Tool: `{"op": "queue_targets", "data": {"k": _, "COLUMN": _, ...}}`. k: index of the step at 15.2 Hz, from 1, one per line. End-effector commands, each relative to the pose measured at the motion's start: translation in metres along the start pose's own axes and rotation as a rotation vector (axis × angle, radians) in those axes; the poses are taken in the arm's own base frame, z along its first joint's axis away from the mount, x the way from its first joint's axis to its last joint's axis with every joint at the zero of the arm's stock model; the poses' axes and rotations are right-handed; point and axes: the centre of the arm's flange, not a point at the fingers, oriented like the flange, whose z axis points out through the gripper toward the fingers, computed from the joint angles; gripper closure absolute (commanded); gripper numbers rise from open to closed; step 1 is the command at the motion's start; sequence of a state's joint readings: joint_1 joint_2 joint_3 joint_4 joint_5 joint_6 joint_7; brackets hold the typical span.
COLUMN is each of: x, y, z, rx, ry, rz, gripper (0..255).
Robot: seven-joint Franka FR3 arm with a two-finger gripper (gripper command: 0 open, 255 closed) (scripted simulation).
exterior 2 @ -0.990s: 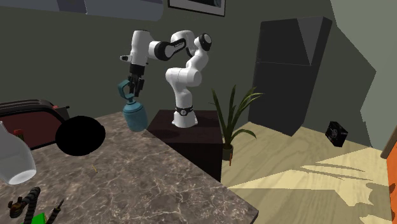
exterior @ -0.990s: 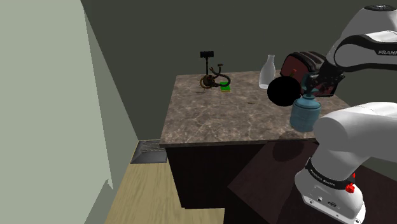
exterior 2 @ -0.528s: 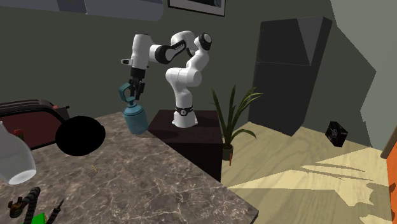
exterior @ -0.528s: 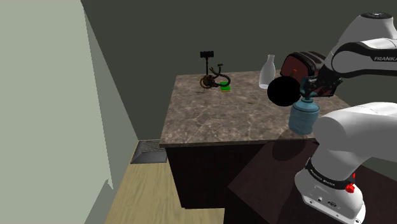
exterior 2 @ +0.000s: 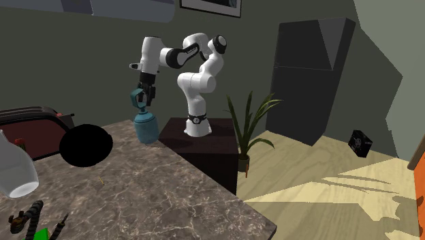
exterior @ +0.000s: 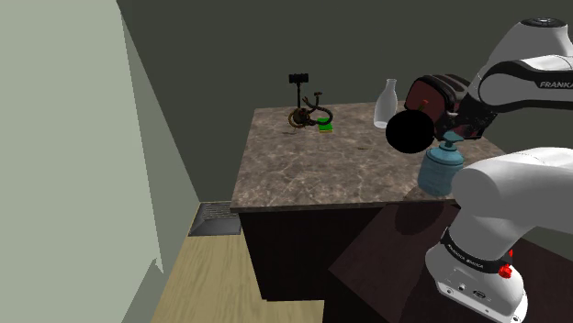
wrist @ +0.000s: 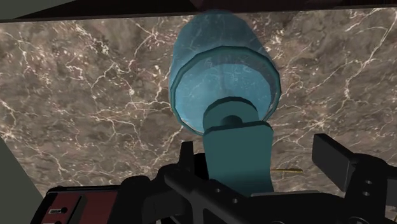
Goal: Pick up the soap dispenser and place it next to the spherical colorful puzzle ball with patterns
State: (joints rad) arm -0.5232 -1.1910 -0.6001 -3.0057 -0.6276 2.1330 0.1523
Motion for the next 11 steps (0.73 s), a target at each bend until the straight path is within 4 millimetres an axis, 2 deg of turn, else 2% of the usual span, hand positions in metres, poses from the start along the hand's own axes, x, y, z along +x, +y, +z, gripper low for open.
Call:
{"op": "queue_targets", "data": {"k": 1, "x": 0.000, "y": 0.000, "z": 0.000, "rx": 0.000, "ry": 0.000, "rz": 0.000, "gripper": 0}}
{"op": "queue_targets", "data": {"k": 5, "x": 0.000, "y": 0.000, "z": -0.050, "rx": 0.000, "ry": 0.000, "rz": 0.000, "gripper": 0}}
{"op": "queue_targets", "data": {"k": 11, "x": 0.000, "y": 0.000, "z": -0.050, "rx": 0.000, "ry": 0.000, "rz": 0.000, "gripper": 0}}
